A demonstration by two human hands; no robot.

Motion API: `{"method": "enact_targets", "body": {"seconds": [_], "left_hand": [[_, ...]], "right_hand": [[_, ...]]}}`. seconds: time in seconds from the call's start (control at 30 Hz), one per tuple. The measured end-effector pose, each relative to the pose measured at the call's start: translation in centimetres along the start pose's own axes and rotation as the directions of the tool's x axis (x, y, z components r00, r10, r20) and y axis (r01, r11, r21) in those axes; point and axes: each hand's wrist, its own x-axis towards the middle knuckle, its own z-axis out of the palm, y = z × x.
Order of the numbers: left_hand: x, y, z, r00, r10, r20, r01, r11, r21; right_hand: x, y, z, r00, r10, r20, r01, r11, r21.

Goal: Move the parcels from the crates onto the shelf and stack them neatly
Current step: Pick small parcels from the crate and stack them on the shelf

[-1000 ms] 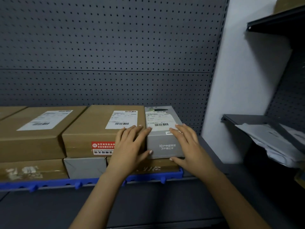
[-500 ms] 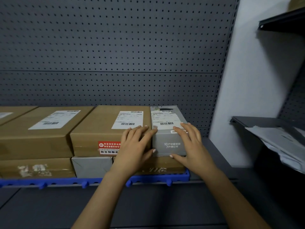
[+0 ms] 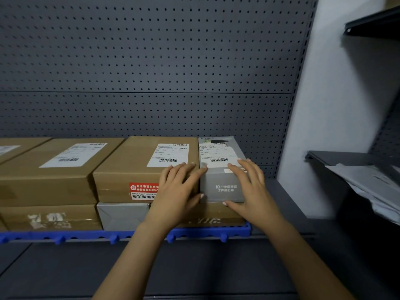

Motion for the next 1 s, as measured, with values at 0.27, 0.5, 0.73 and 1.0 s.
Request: {"method": "enact_targets", "body": {"seconds": [0.27,0.5,0.73,1.0], "left_hand": [[-0.4,0.1,-0.7,1.0,-0.002,-0.024,0.001,0.999,-0.054],[-1.9,0.5,-1.7,0.995,0.039,-0.093,-0.05,0.991,-0.125],[-5.1,-1.7,-4.4,0.995,0.018,-0.102,-0.036,0.983,-0.182],[-13.1,-9.8,-10.1,0.992,-0.107,-0.066,0.096,0.982,-0.161]], "right_hand": [[-0.4,0.4,-1.0,0.999,0.007,-0.038,-0.006,1.0,0.018],[-2.3,-0.6,-3.2,0.994,0.064,-0.088,-0.063,0.998,0.018],[-3.1,-7.0,-2.9,0.996,0.043,-0.075,-0.044,0.999,-0.013],[-1.5,-20.4,2.6,0.997,-0.078,-0.027,0.08,0.992,0.101]]}}
